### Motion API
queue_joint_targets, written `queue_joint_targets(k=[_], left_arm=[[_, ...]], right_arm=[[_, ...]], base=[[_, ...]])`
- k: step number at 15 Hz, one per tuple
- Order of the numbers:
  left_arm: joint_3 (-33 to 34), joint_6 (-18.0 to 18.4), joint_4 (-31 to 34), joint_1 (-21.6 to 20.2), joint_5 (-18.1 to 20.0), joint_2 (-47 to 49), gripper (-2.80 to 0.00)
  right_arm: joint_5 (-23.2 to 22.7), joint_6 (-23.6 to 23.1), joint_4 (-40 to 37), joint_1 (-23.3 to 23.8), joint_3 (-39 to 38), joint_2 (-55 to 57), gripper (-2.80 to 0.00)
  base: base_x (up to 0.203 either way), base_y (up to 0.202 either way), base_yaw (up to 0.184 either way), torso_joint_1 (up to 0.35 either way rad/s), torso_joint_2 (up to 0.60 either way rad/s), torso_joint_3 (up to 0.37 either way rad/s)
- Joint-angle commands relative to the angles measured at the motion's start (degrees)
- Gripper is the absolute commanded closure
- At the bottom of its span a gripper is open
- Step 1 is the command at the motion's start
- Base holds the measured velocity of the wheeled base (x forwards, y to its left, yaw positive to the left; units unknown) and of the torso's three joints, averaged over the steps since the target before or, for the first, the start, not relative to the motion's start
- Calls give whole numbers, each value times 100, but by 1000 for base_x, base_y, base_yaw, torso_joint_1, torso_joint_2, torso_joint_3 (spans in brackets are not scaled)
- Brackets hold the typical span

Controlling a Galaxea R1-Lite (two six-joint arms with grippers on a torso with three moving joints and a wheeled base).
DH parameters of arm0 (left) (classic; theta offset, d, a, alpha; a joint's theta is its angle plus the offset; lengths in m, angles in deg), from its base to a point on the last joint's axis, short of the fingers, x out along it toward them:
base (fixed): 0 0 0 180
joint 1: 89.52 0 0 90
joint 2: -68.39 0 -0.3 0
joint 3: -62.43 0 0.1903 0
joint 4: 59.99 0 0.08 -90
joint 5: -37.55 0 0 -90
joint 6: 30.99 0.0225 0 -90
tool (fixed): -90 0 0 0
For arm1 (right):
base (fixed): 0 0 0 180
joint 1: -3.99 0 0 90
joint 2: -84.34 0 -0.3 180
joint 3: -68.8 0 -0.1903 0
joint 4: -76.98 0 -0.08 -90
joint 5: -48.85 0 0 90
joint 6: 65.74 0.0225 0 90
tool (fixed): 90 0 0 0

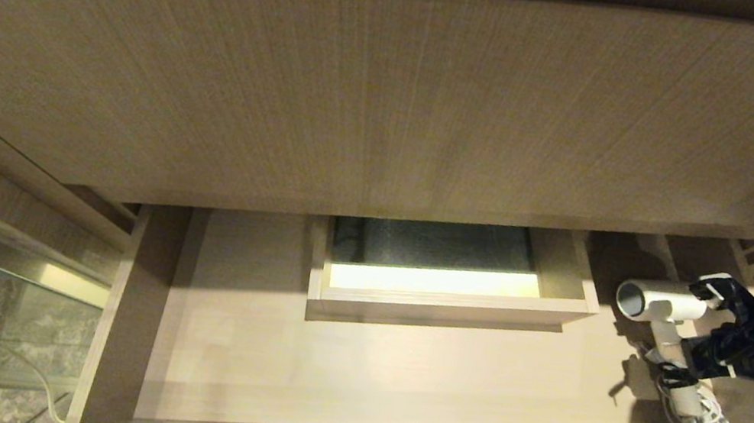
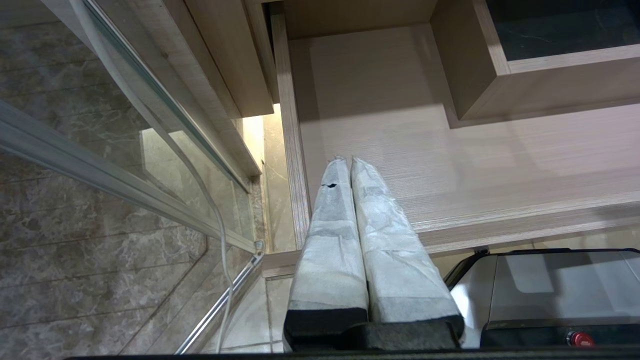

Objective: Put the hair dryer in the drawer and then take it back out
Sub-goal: Put it into the drawer, then close the drawer

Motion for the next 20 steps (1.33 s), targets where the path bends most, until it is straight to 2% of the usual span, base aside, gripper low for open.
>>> queue_joint_targets(k=[1, 6, 7, 8, 13, 15, 17, 20], left_arm=[[-1, 0, 0, 0, 0, -9, 0], [0, 0, 1, 0, 0, -5, 0], [-4, 0, -2, 0, 0, -6, 0], [2, 0, -1, 0, 0, 0, 0], [3, 0, 2, 0, 0, 0, 0], [5, 0, -4, 0, 0, 0, 0], [-4, 0, 1, 0, 0, -2, 0], [-4, 0, -4, 0, 0, 0, 0]], right_arm=[[-9, 6, 70, 21, -100, -269, -280], [-28, 103, -264, 303, -823, -2094, -280], [-27, 97, -478, 366, -964, -2546, 0], [-22, 83, -867, 422, -1046, -2980, 0], [27, -111, -3911, 571, -1518, -4707, 0], [189, -392, -5081, 598, -1798, -5089, 0], [459, -800, -5530, 604, -1881, -4858, 0], [863, -943, -5608, 573, -1845, -4266, 0]], base=[[0, 0, 0, 0, 0, 0], [0, 0, 0, 0, 0, 0], [0, 0, 0, 0, 0, 0], [0, 0, 0, 0, 0, 0], [0, 0, 0, 0, 0, 0], [0, 0, 0, 0, 0, 0], [0, 0, 0, 0, 0, 0], [0, 0, 0, 0, 0, 0]])
